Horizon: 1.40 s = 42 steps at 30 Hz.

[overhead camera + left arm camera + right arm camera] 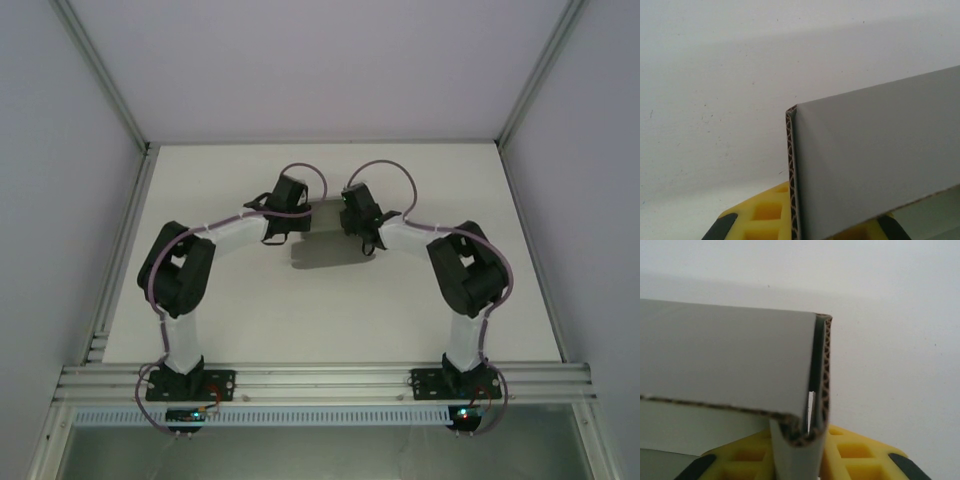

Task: Assemble paper box

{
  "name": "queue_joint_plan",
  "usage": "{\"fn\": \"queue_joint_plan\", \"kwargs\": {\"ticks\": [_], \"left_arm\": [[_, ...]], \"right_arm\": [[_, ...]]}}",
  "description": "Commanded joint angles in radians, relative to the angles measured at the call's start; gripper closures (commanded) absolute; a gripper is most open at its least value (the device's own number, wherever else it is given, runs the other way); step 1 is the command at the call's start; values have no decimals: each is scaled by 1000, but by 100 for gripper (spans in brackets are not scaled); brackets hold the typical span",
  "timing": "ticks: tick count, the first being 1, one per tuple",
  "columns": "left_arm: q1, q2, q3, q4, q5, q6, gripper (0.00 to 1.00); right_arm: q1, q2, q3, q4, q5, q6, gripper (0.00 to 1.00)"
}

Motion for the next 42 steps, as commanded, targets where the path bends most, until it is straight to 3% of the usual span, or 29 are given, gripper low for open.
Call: {"fn": "queue_joint_plan", "kwargs": {"ticks": [1,4,8,10,12,14,16,22,24,26,32,39,42], "left_arm": [[-1,-20,1,-13,6,46,100],[0,-15,4,-16,4,44,100],[1,-12,12,-14,2,42,100],[0,-13,17,-16,6,41,100],[1,-13,19,-15,9,41,100],[1,-13,21,-15,9,41,100],[1,-14,20,-19,8,44,100],[2,-14,23,-25,5,43,100],[1,-13,22,-21,11,41,100],[2,-12,22,-22,11,39,100],[2,-22,27,-34,-11,31,100],[1,-37,53,-72,-54,4,100],[0,-42,61,-83,-58,-5,100]], "right_arm": [[-31,-51,-19,51,-44,-45,70],[-42,-63,-31,42,-94,-31,66],[-46,-89,-50,58,-178,-27,50],[-44,-106,-59,72,-172,-17,48],[-48,-114,-58,62,-164,-9,50],[-53,-116,-54,32,-162,-3,65],[-66,-102,-40,-17,-186,9,73],[-83,-44,-26,-75,-261,35,68],[-83,-14,-10,-94,-246,50,74],[-86,10,5,-108,-208,68,84],[-94,78,101,-254,-82,92,95],[-67,193,251,-596,384,256,100],[-63,243,291,-674,505,327,100]]}}
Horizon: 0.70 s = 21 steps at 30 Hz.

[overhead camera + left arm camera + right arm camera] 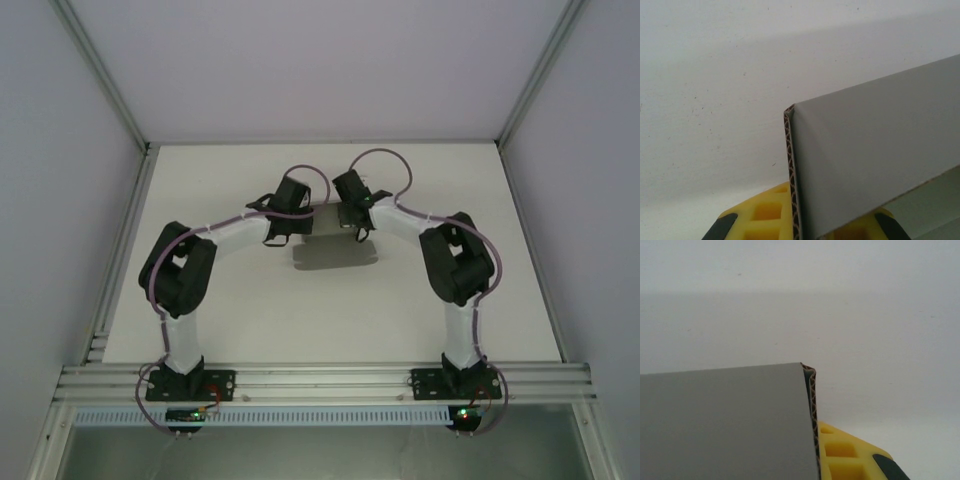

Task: Assemble paper box

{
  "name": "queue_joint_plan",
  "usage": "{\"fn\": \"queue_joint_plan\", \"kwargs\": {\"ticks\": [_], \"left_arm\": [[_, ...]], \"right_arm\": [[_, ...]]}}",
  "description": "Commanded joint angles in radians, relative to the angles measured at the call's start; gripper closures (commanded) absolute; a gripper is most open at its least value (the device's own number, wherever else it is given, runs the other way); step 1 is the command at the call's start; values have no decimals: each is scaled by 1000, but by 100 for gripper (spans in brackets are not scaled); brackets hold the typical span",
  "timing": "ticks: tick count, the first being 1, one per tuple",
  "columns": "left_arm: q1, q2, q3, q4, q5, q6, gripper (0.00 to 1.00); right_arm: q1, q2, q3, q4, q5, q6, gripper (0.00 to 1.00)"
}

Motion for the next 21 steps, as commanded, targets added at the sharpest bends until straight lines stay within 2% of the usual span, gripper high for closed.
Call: {"fn": "queue_joint_plan", "kwargs": {"ticks": [1,4,7,11,15,19,21], "left_arm": [[14,-43,49,-51,-49,-14,100],[15,-43,57,-64,-50,-18,100],[15,-44,62,-74,-47,-25,100],[9,-48,66,-77,-41,-34,100],[8,-45,63,-77,-33,-36,100],[8,-42,63,-79,-20,-35,100],[10,-42,61,-75,-20,-36,100]], "right_arm": [[-63,108,1,-281,463,134,100],[-39,133,11,-268,557,141,100],[-27,155,28,-246,592,112,100],[-9,211,99,-359,669,178,100],[-42,179,18,-240,498,189,100],[-67,75,-174,134,243,49,100],[-83,27,-239,261,115,8,92]]}}
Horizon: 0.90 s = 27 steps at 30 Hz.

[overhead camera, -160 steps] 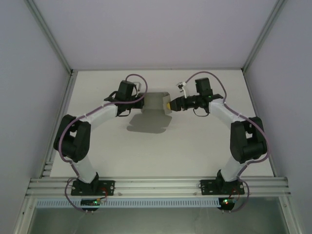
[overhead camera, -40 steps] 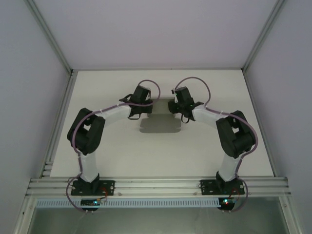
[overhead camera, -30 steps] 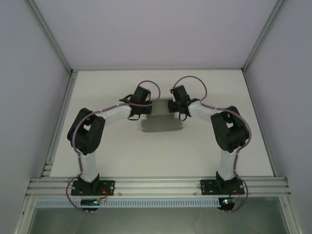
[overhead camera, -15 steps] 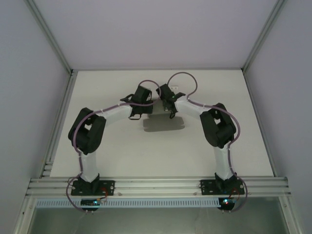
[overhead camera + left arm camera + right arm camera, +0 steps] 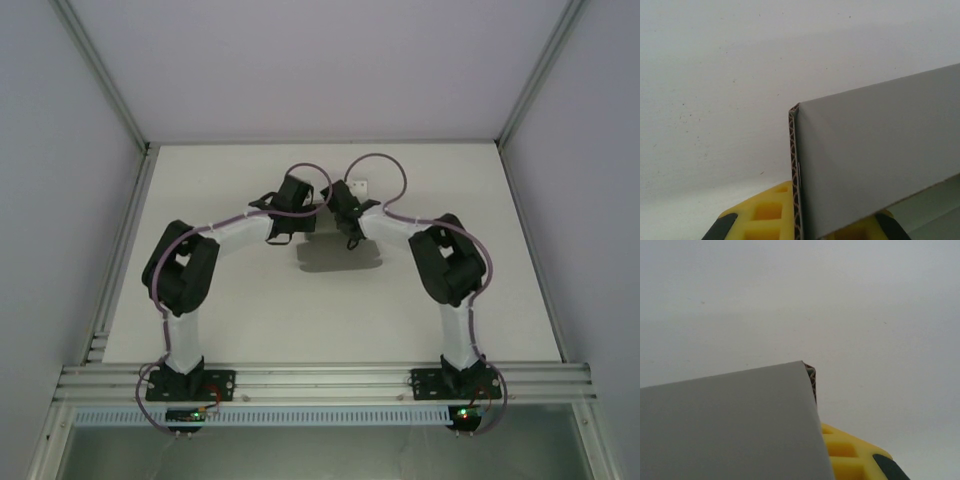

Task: Assemble paper box

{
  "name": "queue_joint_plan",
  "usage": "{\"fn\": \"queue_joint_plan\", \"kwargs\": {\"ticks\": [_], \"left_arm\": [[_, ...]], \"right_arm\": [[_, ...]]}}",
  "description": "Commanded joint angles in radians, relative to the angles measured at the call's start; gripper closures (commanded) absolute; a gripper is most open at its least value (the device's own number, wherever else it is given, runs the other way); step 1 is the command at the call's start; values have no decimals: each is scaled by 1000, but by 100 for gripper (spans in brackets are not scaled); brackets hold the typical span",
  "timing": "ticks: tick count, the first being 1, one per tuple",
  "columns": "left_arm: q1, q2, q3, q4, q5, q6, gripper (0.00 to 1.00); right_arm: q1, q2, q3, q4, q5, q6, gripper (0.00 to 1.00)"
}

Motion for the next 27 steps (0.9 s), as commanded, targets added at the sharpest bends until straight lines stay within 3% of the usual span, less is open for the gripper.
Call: {"fn": "queue_joint_plan", "kwargs": {"ticks": [1,6,12,20,27], "left_arm": [[16,-63,30,-72,-27,-8,100],[17,-60,24,-72,-43,-11,100],[18,-57,22,-68,-47,-9,100],[18,-45,32,-72,-43,-3,100],[22,-39,34,-74,-52,-9,100]], "right_arm": [[-138,17,-167,140,-104,-65,87],[-162,-78,-262,271,-282,-140,77],[-165,-148,-294,296,-426,-193,62],[-162,-228,-321,340,-590,-218,31],[-164,-274,-333,222,-591,-218,33]]}}
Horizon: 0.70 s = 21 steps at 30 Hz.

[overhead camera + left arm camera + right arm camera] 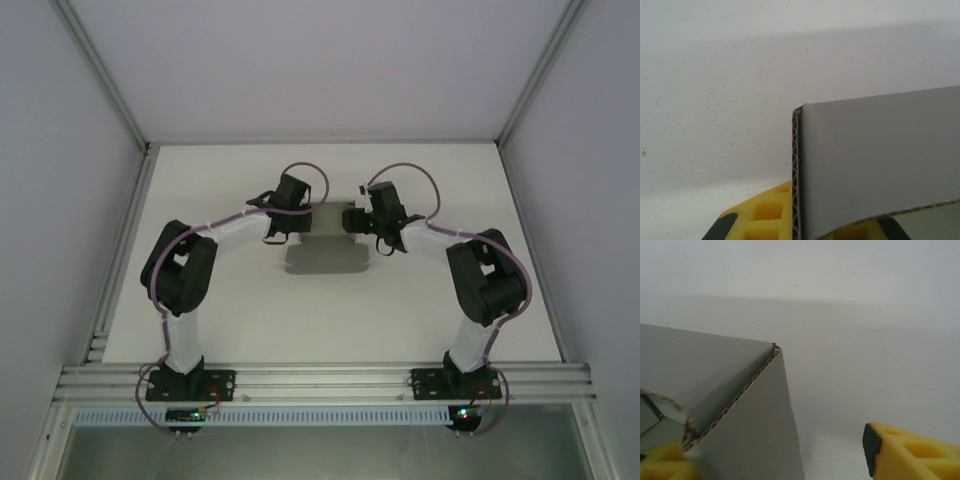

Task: Assemble paper box

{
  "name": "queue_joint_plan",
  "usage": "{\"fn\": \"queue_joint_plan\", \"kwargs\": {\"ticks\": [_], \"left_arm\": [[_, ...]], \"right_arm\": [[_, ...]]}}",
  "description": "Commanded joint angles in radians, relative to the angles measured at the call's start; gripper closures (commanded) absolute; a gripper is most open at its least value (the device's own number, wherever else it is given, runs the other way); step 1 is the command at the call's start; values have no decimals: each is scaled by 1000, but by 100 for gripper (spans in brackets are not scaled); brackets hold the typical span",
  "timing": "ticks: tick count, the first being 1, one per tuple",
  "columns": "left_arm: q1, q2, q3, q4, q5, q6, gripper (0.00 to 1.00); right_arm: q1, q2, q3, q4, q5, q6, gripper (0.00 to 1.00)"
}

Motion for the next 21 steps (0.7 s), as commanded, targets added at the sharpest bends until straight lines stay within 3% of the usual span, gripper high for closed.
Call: {"fn": "queue_joint_plan", "kwargs": {"ticks": [1,5,12,14,17,21], "left_arm": [[10,-33,32,-26,-23,-8,100],[12,-24,44,-35,-20,-5,100],[11,-21,42,-30,17,9,100],[10,-22,38,-32,18,10,100],[10,-27,31,-30,26,17,100],[7,-28,31,-31,24,17,100]], "right_arm": [[-6,-37,-27,-88,-31,-15,34],[-6,-32,-31,-133,-44,-16,37],[-12,42,20,-63,-15,22,49],[-17,72,55,-67,5,45,61],[-27,114,91,-73,-15,58,67],[-28,152,126,-115,38,66,86]]}}
